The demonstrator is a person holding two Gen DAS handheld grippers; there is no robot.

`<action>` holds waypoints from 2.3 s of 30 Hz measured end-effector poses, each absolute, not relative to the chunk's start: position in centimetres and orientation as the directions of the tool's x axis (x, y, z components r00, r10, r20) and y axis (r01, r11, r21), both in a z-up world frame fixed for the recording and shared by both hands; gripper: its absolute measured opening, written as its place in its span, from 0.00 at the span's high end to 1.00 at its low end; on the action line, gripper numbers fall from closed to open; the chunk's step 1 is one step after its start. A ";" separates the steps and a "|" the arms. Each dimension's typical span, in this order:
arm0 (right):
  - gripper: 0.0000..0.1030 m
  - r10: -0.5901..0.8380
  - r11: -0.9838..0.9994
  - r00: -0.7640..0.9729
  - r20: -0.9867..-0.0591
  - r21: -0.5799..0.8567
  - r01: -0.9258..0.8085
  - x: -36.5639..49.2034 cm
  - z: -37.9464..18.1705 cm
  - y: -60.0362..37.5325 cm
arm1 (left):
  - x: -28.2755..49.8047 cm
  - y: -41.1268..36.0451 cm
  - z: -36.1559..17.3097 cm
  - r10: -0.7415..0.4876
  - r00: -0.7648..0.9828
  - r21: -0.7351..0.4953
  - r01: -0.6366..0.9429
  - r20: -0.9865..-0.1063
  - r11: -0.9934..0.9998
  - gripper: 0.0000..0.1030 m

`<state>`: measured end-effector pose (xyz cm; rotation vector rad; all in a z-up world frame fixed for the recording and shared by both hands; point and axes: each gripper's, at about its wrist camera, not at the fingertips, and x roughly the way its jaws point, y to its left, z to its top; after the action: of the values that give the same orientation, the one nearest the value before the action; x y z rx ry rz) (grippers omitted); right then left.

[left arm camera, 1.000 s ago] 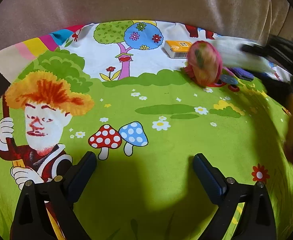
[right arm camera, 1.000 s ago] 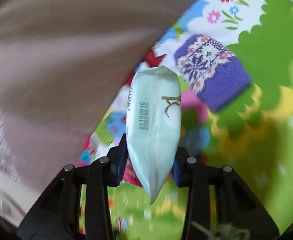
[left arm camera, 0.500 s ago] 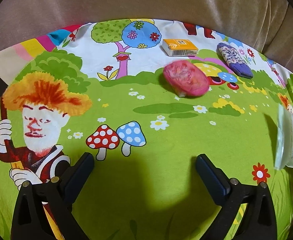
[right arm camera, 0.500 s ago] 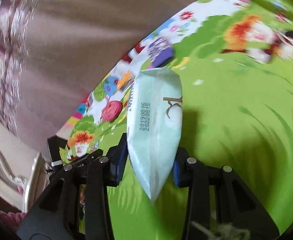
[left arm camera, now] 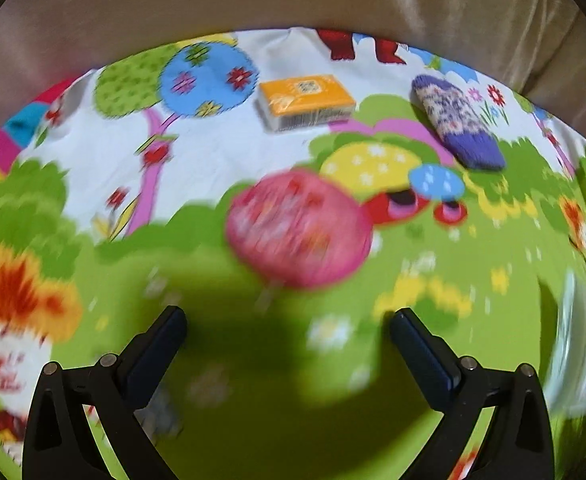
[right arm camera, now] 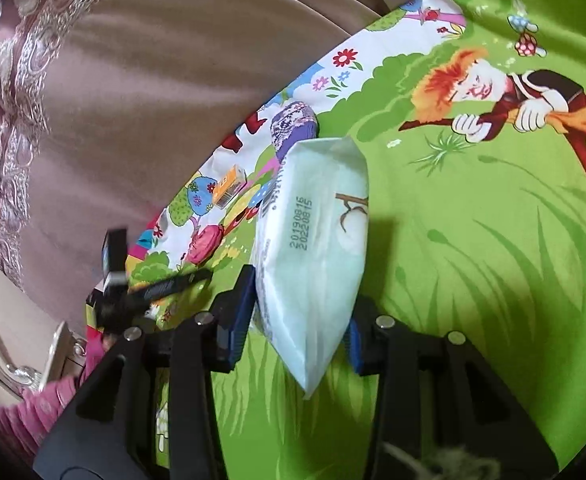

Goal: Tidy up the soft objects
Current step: 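Grasp the pink round pouch with the left tool, then carry the pink pouch and wipes packet to the white bin and open both tools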

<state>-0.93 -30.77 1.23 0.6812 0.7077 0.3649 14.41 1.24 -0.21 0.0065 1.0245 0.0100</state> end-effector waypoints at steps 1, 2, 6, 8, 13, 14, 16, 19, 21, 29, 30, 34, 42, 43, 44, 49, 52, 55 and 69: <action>0.58 0.523 0.724 0.711 -0.470 0.685 -0.080 -0.9 1.1 -30.9 | 15.2 0.9 -0.3 0.015 0.522 0.010 -0.011 -0.853 1.000 0.00; 0.58 0.525 0.721 0.710 -0.469 0.688 -0.079 -0.8 1.1 -30.9 | 15.9 0.6 -0.3 0.020 0.522 0.011 -0.021 -0.852 1.000 0.00; 0.58 0.525 0.720 0.711 -0.469 0.690 -0.076 -0.7 1.0 -30.9 | 17.7 0.5 -0.3 0.052 0.523 0.007 -0.088 -0.851 0.996 0.03; 0.58 0.525 0.718 0.711 -0.468 0.692 -0.076 -0.7 1.0 -31.0 | 16.6 0.6 0.1 0.060 0.568 0.002 -0.102 -0.821 0.995 0.29; 0.58 0.526 0.716 0.711 -0.466 0.694 -0.075 -0.8 0.9 -31.0 | 11.9 1.7 0.9 -0.074 0.609 -0.131 -0.049 -0.789 0.990 0.28; 0.58 0.526 0.715 0.712 -0.466 0.695 -0.074 -0.8 1.0 -30.9 | 10.5 2.3 1.1 -0.096 0.621 -0.156 -0.042 -0.778 0.987 0.28; 0.58 0.526 0.714 0.712 -0.465 0.696 -0.073 -0.8 1.0 -30.9 | 7.8 2.9 1.6 -0.115 0.644 -0.187 -0.044 -0.756 0.981 0.28; 0.58 0.526 0.714 0.712 -0.465 0.696 -0.073 -0.8 0.9 -31.0 | 3.8 4.3 2.0 -0.103 0.668 -0.190 -0.059 -0.737 0.980 0.28; 0.58 0.526 0.715 0.712 -0.465 0.696 -0.073 -0.8 0.9 -31.0 | 2.2 4.6 2.2 -0.085 0.685 -0.189 -0.078 -0.724 0.979 0.28; 0.58 0.522 0.719 0.713 -0.468 0.691 -0.073 -0.8 1.0 -30.9 | -3.8 4.9 2.8 0.000 0.756 -0.157 -0.136 -0.655 0.978 0.28; 0.58 0.522 0.720 0.713 -0.468 0.690 -0.073 -0.8 1.0 -30.9 | -4.1 5.0 3.0 0.005 0.763 -0.158 -0.139 -0.646 0.978 0.28; 0.58 0.520 0.723 0.714 -0.468 0.687 -0.077 -0.8 1.1 -30.9 | -5.1 5.2 3.0 0.011 0.763 -0.167 -0.156 -0.647 0.974 0.28; 0.59 0.542 0.637 0.744 -0.392 0.769 -0.059 -2.4 1.5 -32.1 | -9.0 4.2 3.6 -0.059 0.749 -0.163 -0.066 -0.660 0.984 0.28; 0.59 0.535 0.619 0.757 -0.376 0.784 -0.048 -3.1 1.6 -32.4 | -9.7 4.0 3.6 -0.064 0.745 -0.155 -0.053 -0.664 0.986 0.28; 0.59 0.530 0.599 0.773 -0.348 0.799 -0.051 -4.0 1.8 -32.7 | -10.5 3.8 3.7 -0.071 0.743 -0.146 -0.036 -0.666 0.989 0.28; 0.59 0.537 0.565 0.784 -0.311 0.823 -0.061 -7.7 2.8 -33.2 | -13.3 3.7 3.7 -0.073 0.739 -0.115 -0.005 -0.670 0.993 0.28; 0.60 0.545 0.607 0.764 -0.344 0.791 -0.077 -9.1 3.9 -32.8 | -14.3 3.5 3.9 -0.082 0.737 -0.115 0.006 -0.671 0.993 0.28; 0.60 0.562 0.627 0.751 -0.347 0.771 -0.112 -10.6 5.1 -32.4 | -15.0 2.9 4.5 -0.091 0.746 -0.116 0.019 -0.660 0.993 0.28; 0.60 0.630 0.658 0.692 -0.353 0.716 -0.233 -15.4 9.1 -30.7 | -16.8 -1.2 7.4 -0.098 0.760 -0.031 0.102 -0.642 0.994 0.28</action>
<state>-15.42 -30.69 9.12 0.6902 0.6332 0.5274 -16.76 -1.19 7.45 0.0059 0.6989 -0.1092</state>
